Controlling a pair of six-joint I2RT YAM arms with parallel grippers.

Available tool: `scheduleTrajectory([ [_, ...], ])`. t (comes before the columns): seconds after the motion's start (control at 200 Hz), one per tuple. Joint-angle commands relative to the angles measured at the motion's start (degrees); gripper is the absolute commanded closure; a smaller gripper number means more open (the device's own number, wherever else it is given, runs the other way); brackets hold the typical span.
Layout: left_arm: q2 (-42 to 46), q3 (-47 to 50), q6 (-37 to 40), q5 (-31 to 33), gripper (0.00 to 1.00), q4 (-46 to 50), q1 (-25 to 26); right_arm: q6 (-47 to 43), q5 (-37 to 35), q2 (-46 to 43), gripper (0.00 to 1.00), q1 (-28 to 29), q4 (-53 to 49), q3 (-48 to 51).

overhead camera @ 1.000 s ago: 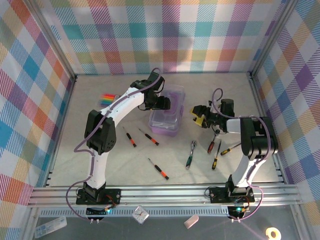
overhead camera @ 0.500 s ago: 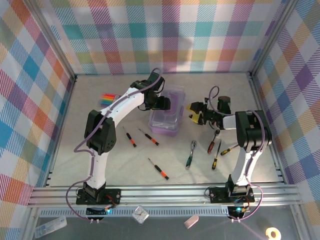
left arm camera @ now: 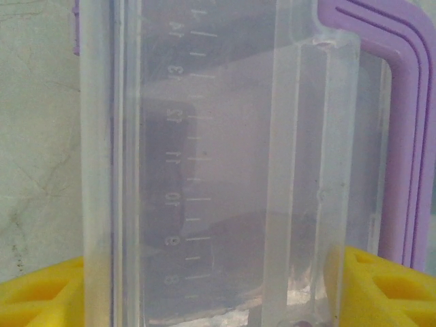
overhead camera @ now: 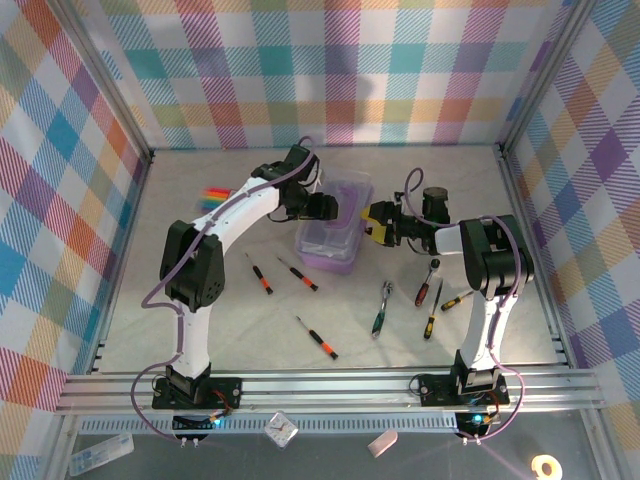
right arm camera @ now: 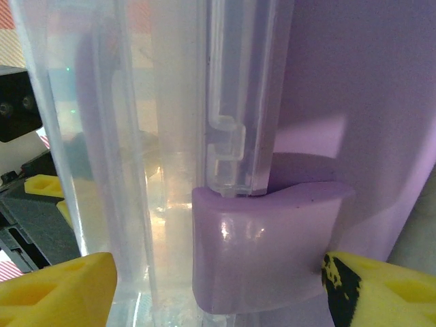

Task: Pack the tool kit

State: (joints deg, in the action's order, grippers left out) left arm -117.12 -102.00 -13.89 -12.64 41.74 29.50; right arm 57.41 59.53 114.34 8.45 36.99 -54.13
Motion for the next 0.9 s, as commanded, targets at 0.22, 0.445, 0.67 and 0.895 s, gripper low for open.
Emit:
scheduleTrajectory([
  [0.22, -2.2, 4.2, 3.9, -3.3, 0.59, 4.1, -0.6, -4.5, 1.6, 1.9, 0.2, 1.6, -5.2, -2.7],
  [0.445, -2.5, 3.7, 3.6, -4.9, 0.59, 4.2, -0.7, -4.5, 4.2, 3.2, 0.21, 1.7, -4.3, -3.8],
  [0.67, -3.2, 3.7, 3.2, -6.6, 0.59, 3.7, -0.6, -0.1, 3.9, 6.1, 0.21, 2.0, 1.7, -4.2],
  [0.895, -4.4, 3.8, 2.0, -8.2, 0.6, 2.6, -0.4, 5.0, 3.6, 9.1, 0.22, 3.1, 8.0, -5.6],
])
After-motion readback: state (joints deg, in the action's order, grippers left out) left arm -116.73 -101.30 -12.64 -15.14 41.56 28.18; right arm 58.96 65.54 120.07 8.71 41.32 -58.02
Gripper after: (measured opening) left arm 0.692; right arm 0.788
